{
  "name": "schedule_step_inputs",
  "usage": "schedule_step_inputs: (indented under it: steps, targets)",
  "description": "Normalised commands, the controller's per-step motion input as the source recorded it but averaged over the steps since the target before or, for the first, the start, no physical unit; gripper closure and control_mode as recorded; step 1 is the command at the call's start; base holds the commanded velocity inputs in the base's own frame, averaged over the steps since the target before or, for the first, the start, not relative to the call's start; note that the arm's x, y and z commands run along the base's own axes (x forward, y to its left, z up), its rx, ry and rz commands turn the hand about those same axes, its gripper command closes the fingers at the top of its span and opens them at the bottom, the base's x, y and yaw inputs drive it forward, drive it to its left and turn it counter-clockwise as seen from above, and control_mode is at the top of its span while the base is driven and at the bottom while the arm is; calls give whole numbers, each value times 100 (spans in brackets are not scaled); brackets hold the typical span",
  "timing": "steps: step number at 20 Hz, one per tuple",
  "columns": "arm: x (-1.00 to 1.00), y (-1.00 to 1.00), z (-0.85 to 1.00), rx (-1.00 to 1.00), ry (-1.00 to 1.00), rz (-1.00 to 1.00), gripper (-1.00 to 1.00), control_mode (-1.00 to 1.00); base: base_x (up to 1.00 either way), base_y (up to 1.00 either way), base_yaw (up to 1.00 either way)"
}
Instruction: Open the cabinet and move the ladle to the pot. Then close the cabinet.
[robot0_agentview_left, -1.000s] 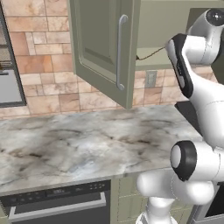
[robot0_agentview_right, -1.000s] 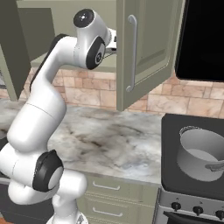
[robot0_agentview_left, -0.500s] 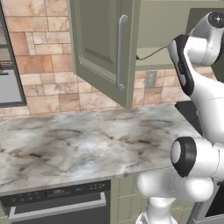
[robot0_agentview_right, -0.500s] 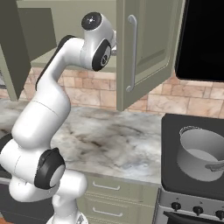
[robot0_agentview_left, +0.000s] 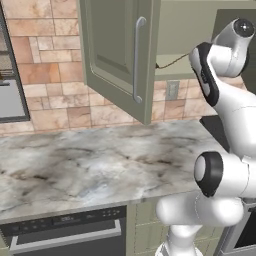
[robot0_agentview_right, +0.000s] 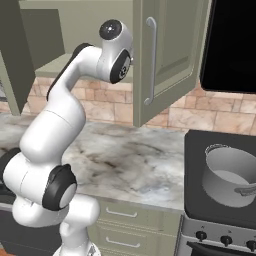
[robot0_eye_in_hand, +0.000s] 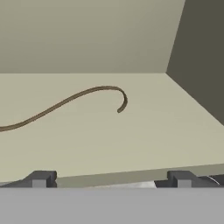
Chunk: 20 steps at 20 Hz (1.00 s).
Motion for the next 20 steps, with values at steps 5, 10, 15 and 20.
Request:
schedule_step_inputs:
  steps: [5,10,15,20]
  targets:
    - [26,-8,-6,0,-2,1,-100,-100,0,0,0]
    - [27,-14,-1,0,-1,0,-100,-100,0,0,0]
    - [27,-14,0,0,0,0,-100,-100,0,0,0]
    - [22,-15,0,0,0,1,-100,-100,0,0,0]
